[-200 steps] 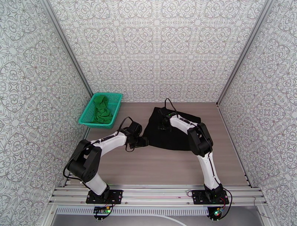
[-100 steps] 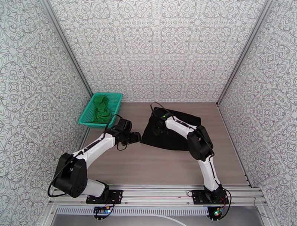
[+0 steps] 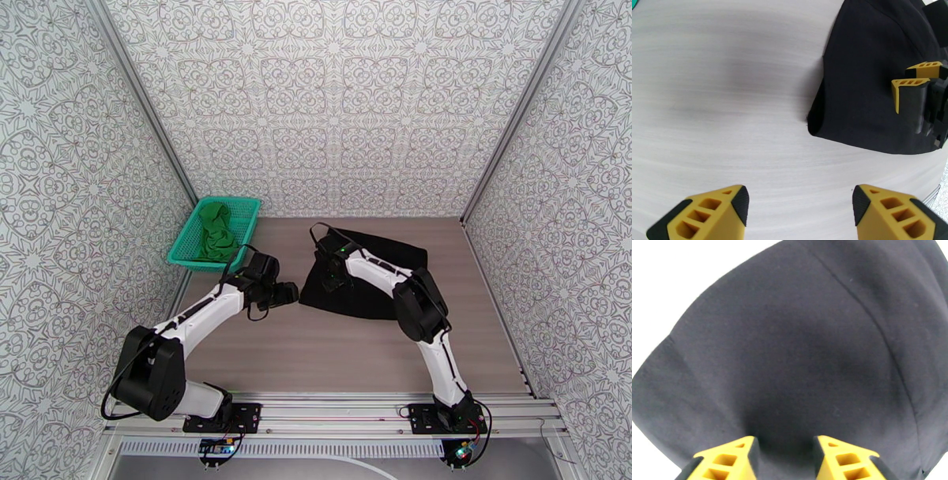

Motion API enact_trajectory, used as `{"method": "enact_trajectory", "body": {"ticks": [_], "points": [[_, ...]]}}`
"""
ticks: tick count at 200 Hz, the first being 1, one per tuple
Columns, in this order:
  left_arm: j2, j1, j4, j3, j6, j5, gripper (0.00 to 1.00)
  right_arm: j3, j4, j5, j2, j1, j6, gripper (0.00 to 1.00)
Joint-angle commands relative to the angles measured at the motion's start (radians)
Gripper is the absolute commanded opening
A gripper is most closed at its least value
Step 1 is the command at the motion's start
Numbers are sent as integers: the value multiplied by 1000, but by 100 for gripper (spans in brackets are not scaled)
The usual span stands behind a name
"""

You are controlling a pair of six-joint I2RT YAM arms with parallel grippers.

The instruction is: Fold and stack the mixed laundry pile

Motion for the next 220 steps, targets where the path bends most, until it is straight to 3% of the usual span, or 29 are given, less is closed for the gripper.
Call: {"method": "enact_trajectory", "body": {"ticks": [1, 16, 34, 75, 139, 195, 220], "points": [[-20, 10, -7, -14, 14, 24, 74, 25, -20, -12, 35, -2, -3, 40], [-21, 10, -6, -15, 14, 26, 74, 26, -20, -7, 40, -2, 1, 35], [-21, 10, -6, -15, 13, 28, 74, 26, -19, 2, 39, -2, 9, 21], [-23, 10, 4, -16, 5, 39, 74, 37, -24, 17, 24, -3, 13, 0], [12, -21, 24, -20, 0, 48, 74, 95, -75, 117, 9, -8, 82, 0], [172, -107, 115, 5, -25, 47, 72, 128, -107, 151, 36, -36, 181, 0], [263, -122, 154, 50, -45, 51, 66, 128, -107, 149, 50, -39, 188, 0]]}}
